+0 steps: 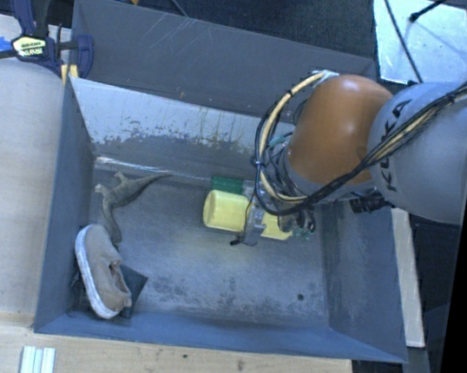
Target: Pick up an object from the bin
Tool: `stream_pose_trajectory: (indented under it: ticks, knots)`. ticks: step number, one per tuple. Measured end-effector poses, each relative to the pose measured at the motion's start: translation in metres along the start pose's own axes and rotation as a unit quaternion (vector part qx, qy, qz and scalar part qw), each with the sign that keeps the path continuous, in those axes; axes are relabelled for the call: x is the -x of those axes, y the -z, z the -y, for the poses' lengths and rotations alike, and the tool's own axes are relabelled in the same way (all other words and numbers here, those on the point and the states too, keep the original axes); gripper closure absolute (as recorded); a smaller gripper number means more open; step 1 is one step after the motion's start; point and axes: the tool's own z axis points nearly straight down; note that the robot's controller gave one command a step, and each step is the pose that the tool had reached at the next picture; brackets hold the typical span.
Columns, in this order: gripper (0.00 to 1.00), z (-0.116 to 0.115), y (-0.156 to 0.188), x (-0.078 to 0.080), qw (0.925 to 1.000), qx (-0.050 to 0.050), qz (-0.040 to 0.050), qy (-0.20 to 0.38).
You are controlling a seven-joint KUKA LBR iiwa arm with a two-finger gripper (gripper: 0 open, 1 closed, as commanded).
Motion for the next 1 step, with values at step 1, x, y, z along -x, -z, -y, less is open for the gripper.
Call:
stream_pose_trajectory:
  ticks: [1]
  knots:
    - [1.0, 0.0001, 0.0097, -0.0006, 1.0, 0.0, -0.0022, 0.0]
